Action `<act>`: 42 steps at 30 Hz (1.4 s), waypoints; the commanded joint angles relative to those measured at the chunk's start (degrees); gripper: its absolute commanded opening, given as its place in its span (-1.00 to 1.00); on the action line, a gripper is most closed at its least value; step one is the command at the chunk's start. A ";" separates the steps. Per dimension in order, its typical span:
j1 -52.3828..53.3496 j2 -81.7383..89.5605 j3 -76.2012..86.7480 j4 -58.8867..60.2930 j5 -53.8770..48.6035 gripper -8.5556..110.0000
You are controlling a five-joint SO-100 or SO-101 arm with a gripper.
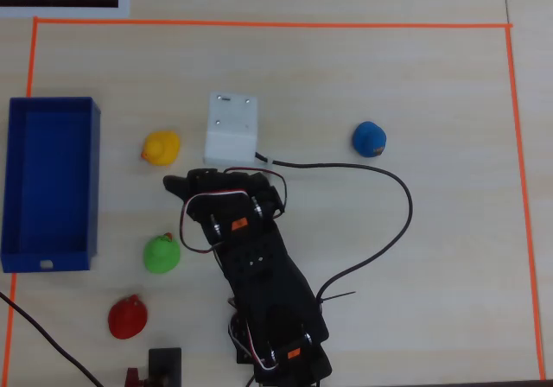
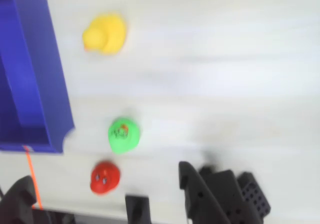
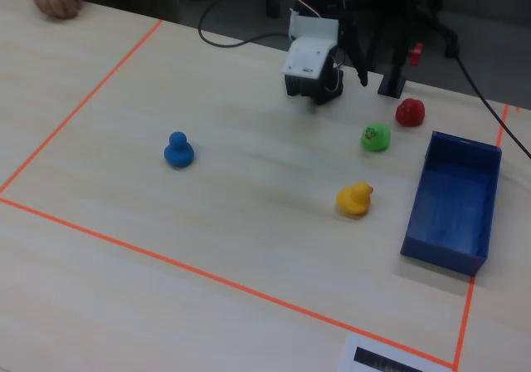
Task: Grasp green duck and put it into box.
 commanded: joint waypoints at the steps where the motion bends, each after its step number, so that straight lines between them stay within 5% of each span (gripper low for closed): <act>1: -10.81 0.00 3.08 -0.44 5.01 -0.22; 16: -24.35 -5.98 31.29 -25.05 14.06 -0.23; 38: -28.65 -12.13 43.42 -40.87 19.60 -0.25; 42: -29.97 -13.54 46.14 -43.77 21.36 -0.37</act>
